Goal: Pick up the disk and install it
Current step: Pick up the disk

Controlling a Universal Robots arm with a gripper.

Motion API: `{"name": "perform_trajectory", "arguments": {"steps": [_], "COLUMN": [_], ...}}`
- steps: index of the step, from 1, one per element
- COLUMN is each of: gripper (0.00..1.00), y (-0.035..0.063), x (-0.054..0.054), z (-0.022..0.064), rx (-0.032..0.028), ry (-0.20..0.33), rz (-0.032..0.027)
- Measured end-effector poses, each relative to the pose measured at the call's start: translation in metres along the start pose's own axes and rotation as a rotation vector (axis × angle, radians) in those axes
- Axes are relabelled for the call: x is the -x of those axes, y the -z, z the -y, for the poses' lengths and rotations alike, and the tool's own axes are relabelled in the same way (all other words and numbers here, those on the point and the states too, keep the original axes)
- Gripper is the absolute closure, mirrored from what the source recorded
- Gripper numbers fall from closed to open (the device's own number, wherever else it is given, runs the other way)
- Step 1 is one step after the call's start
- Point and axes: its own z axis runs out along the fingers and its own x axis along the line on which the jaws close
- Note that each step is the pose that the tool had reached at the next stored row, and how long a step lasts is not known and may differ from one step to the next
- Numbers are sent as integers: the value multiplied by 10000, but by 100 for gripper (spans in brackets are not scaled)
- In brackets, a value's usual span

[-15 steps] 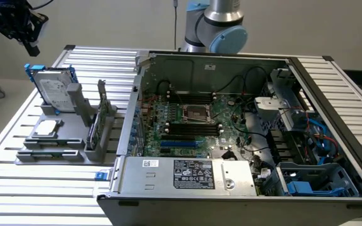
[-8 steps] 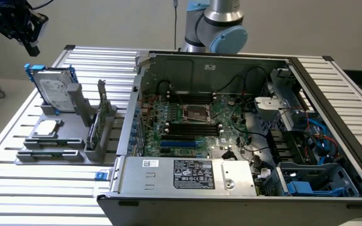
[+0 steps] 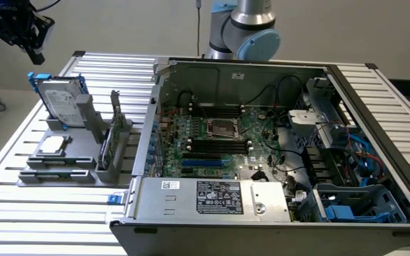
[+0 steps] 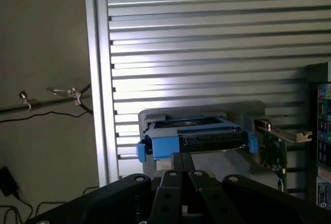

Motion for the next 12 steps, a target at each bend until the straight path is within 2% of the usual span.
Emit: {"name": "perform_trajectory", "arguments": {"steps": [2,5,12], "gripper": [89,89,89], "y": [-16,-25,-26], "x": [-3,-6,-6], "z": [0,0,0], "rx": [17,115,125], "ry": [344,719,1978], "rz": [-4,-11,-27]}}
